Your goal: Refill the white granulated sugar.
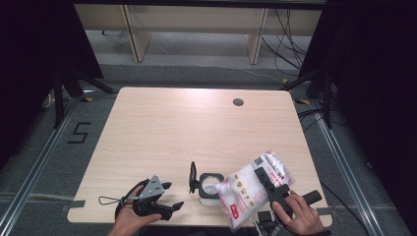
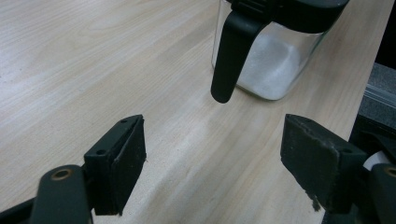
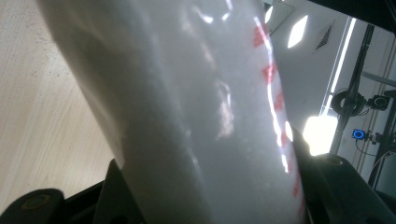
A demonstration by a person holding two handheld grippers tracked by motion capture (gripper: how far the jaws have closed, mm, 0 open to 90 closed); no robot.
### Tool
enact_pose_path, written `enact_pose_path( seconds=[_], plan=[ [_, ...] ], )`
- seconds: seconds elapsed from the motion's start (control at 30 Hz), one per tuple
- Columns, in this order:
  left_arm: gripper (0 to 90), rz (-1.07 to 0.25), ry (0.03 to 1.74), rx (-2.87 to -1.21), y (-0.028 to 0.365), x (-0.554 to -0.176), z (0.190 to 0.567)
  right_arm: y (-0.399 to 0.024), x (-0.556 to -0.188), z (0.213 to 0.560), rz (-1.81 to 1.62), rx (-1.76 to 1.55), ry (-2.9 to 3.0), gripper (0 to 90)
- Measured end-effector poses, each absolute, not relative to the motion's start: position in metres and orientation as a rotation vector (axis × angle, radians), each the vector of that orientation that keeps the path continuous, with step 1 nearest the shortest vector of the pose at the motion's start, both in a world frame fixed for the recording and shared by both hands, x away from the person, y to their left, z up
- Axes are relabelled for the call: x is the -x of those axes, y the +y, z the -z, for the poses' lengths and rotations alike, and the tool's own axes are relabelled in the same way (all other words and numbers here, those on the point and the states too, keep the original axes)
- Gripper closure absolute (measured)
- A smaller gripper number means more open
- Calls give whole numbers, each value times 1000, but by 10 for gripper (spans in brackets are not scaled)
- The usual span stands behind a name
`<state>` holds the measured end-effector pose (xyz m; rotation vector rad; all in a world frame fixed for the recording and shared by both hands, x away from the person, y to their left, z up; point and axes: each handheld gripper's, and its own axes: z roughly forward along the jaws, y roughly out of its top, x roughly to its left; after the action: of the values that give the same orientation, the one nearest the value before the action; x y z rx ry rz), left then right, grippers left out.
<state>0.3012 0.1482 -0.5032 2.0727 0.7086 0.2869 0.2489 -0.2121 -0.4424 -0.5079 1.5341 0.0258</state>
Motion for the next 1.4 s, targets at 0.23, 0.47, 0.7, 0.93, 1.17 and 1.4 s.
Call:
enact_pose_path(
  seconds=[0.23, 0.47, 0.7, 0.93, 1.17, 1.4],
  plan=[
    [218, -286, 687, -2090, 149, -302, 503, -212, -249, 441, -17, 512, 1529, 513],
    [218, -284, 700, -2069, 148, -302, 504, -213, -248, 441, -25, 512, 1531, 513],
    [218, -264, 735, -2054, 147, -301, 504, -212, -248, 440, -26, 510, 1529, 513],
    [218, -269, 731, -2055, 147, -301, 504, -214, -249, 441, -31, 496, 1542, 513],
    [218, -277, 707, -2083, 149, -301, 503, -213, -249, 440, -36, 501, 1531, 513],
    [218, -292, 689, -2083, 149, -302, 503, -213, -249, 441, -28, 499, 1539, 514]
  ],
)
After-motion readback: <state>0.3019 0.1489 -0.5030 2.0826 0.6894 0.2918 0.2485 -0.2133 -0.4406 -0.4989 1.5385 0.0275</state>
